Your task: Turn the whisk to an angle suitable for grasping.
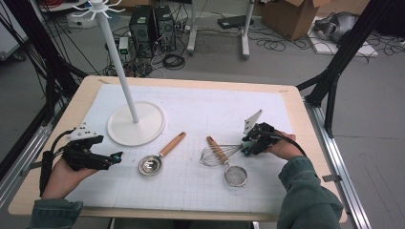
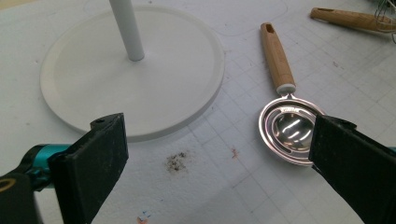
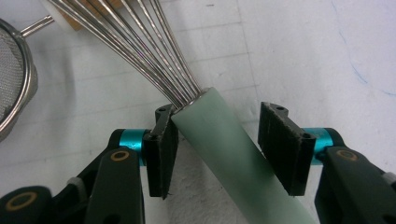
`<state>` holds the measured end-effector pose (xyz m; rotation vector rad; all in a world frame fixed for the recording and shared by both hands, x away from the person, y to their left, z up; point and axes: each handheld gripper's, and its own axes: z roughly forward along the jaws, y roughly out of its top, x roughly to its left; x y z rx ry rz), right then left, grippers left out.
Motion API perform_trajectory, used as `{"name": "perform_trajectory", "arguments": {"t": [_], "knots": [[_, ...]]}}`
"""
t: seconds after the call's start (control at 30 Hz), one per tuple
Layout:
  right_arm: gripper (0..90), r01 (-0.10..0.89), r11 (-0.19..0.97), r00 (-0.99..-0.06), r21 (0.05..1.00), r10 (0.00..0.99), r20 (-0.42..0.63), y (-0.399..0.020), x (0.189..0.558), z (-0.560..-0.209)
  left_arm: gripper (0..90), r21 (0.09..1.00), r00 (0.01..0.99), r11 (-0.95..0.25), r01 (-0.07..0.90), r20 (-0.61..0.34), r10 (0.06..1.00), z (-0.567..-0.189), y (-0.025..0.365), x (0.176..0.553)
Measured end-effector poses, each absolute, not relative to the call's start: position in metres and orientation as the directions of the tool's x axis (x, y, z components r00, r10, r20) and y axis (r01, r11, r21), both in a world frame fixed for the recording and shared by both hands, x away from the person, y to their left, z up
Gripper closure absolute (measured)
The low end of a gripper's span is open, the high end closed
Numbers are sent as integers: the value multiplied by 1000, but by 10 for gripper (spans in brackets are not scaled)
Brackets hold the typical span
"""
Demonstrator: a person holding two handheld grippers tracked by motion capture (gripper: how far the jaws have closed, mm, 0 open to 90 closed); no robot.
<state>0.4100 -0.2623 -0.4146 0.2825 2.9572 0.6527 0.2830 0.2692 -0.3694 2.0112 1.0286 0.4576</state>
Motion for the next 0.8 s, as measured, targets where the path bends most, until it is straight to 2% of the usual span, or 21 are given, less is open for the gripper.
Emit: {"name": "perform_trajectory", "arguments": {"t": [0.2, 0.43, 0.8], "knots": [[546, 105, 898, -987, 426, 146, -65, -263, 408, -414, 53, 797, 599, -334, 502, -42, 800, -369, 270, 283], [680, 102, 899, -993, 426, 114, -3, -267, 408, -413, 52, 798, 598, -333, 503, -43, 800, -369, 270, 283], [691, 120, 888, -992, 445, 121, 27, -270, 407, -409, 52, 801, 596, -332, 498, -37, 802, -367, 272, 282]]}}
